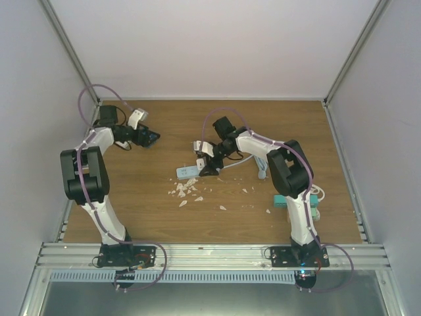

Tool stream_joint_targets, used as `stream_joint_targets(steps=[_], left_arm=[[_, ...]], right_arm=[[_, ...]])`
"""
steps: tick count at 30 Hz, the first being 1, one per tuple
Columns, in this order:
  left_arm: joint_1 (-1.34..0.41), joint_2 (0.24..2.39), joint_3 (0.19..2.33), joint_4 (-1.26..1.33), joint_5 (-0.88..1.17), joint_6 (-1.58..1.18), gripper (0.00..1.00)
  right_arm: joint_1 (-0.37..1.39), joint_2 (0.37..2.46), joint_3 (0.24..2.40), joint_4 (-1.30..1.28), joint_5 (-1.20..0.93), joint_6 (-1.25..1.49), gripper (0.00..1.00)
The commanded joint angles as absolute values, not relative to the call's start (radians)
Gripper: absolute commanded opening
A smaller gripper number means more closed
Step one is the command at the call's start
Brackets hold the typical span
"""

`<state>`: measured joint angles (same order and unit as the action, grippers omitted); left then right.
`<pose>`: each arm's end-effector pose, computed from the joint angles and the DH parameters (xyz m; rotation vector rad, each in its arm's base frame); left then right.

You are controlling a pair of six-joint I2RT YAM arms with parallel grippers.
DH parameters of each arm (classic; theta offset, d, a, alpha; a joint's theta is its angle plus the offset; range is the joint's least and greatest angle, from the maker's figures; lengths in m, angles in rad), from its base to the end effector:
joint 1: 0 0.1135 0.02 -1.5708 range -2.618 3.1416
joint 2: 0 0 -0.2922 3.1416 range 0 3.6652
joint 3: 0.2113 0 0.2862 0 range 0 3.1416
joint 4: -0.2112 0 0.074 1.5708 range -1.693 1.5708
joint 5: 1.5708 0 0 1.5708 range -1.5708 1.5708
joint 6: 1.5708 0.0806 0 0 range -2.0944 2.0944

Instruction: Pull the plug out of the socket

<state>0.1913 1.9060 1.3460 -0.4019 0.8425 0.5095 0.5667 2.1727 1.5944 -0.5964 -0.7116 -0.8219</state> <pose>0.4612 0.0280 0.1870 0.6579 2.1345 -0.6922 0.3976 0.3154 0.1271 -1.7661 1.8259 0.8690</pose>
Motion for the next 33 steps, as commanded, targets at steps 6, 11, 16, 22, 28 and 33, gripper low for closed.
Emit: stream_joint_targets(steps=[6, 11, 16, 22, 28, 33], left_arm=[[0.095, 1.743, 1.188, -0.437, 0.984, 0.761, 0.9], [0.01, 1.696, 1.126, -0.46, 1.016, 0.888, 0.89], [-0.103, 1.683, 1.087, -0.45, 0.997, 0.926, 0.89], [-0.198, 1.677, 1.045, -0.438, 0.926, 0.982, 0.88], [-0.254, 1.705, 1.034, -0.364, 0.861, 0.935, 0.87], [-0.308, 1.738, 1.042, -0.326, 0.816, 0.91, 0.87]], right_arm=[[0.483, 2.071, 1.487, -0.641, -0.722, -0.958, 0.98], [0.432, 2.069, 1.448, -0.651, -0.706, -1.024, 0.95], [0.429, 2.081, 1.42, -0.607, -0.693, -1.027, 0.93], [0.442, 2.095, 1.412, -0.576, -0.688, -0.989, 0.87], [0.461, 2.109, 1.406, -0.565, -0.665, -0.983, 0.79], [0.471, 2.112, 1.412, -0.568, -0.664, -0.978, 0.68]])
